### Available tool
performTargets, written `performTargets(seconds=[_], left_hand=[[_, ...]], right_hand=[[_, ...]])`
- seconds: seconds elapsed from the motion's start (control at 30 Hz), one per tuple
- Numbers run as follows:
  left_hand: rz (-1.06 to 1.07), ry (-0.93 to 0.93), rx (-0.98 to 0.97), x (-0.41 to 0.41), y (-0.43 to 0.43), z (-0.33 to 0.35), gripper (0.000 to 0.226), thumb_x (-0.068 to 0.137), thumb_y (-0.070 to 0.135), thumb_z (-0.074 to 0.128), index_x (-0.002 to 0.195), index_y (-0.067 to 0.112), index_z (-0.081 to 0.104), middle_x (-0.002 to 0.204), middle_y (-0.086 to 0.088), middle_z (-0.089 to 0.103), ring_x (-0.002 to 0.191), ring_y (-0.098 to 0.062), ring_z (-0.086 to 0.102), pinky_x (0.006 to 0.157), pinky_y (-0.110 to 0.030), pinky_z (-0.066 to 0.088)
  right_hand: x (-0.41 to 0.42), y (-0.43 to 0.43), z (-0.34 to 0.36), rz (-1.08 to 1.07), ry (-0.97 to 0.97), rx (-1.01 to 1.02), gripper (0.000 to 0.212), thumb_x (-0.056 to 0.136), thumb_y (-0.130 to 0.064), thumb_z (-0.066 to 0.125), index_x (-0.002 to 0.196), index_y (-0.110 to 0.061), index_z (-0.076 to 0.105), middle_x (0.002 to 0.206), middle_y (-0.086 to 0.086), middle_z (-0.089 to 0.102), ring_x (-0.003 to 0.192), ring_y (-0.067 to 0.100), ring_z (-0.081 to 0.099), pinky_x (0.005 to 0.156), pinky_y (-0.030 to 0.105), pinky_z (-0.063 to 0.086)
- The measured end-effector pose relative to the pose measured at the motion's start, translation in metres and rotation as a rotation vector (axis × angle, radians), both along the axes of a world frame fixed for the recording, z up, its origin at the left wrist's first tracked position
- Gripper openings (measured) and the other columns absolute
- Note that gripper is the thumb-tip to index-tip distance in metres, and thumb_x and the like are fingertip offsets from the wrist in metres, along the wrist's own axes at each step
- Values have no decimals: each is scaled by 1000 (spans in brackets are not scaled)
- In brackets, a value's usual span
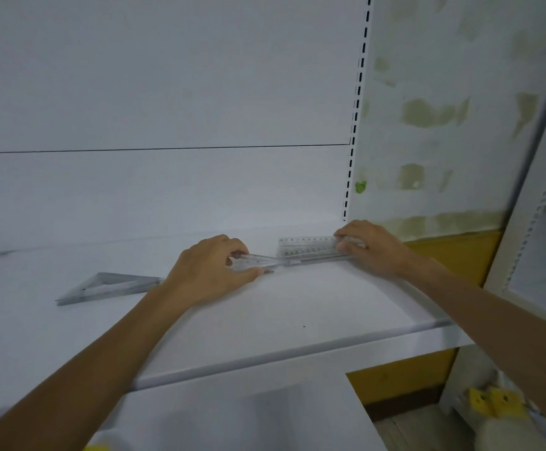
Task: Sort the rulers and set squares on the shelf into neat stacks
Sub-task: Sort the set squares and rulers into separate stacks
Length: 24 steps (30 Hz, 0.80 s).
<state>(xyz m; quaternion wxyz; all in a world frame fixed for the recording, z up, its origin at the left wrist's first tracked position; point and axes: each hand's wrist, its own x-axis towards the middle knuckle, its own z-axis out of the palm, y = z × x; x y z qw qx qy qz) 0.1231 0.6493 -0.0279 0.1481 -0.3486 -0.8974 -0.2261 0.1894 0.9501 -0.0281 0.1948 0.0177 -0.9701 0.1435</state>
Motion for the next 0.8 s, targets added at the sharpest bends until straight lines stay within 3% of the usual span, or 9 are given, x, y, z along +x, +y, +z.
performTargets(seconds=[0.33, 0.63, 0.8], left_hand=[[-52, -73, 128, -8, -2, -7, 37, 69, 62, 65, 90, 32, 64, 89, 15, 62, 82, -4, 59, 83, -38, 49], [-64, -59, 144, -11, -14, -3, 41, 72, 53, 67, 106, 30, 60, 98, 11, 59, 87, -5, 57, 84, -33, 48], [-24, -50, 319, -20, -56, 22, 34, 73, 42, 71, 104, 33, 59, 101, 9, 61, 90, -4, 58, 82, -24, 44]], right_hand=[[-7, 2, 1, 47, -81, 0, 28, 91, -22, 56, 115, -8, 60, 119, 8, 59, 113, 20, 52, 95, 21, 33], [-2, -5, 6, -7, -56, 55, 35, 91, -29, 56, 124, -19, 56, 130, 0, 56, 122, 18, 47, 99, 23, 29], [7, -40, 13, 28, 39, 64, 35, 92, -29, 54, 125, -19, 54, 130, -1, 55, 122, 16, 45, 99, 20, 26]])
